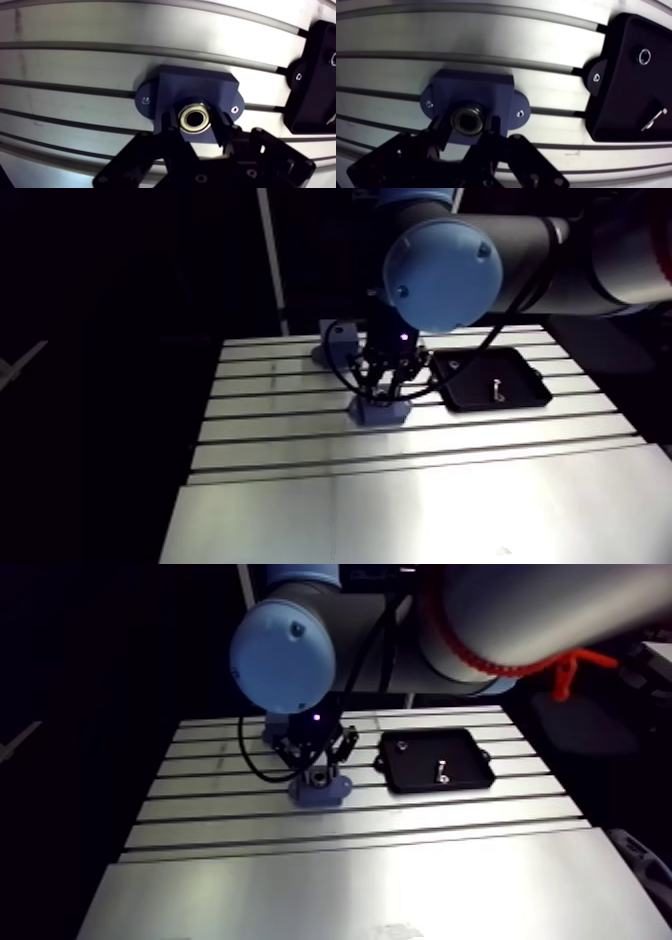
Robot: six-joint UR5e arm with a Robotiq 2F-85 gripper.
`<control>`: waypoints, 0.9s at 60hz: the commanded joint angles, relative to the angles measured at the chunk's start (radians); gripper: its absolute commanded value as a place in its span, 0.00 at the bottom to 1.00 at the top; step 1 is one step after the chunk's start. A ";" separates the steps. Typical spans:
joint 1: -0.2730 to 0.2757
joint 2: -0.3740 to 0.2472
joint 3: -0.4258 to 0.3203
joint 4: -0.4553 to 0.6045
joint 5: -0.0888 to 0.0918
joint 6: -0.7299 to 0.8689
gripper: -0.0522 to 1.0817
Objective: Pick up the bearing and press it into the housing until flush.
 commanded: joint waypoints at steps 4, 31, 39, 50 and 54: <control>-0.002 -0.001 0.001 0.000 0.000 0.000 0.72; -0.002 -0.001 0.006 -0.001 -0.015 -0.002 0.72; -0.002 -0.001 0.006 -0.002 -0.018 -0.002 0.72; -0.002 -0.001 0.006 -0.002 -0.019 -0.002 0.72; 0.000 -0.001 0.006 -0.002 -0.019 -0.002 0.72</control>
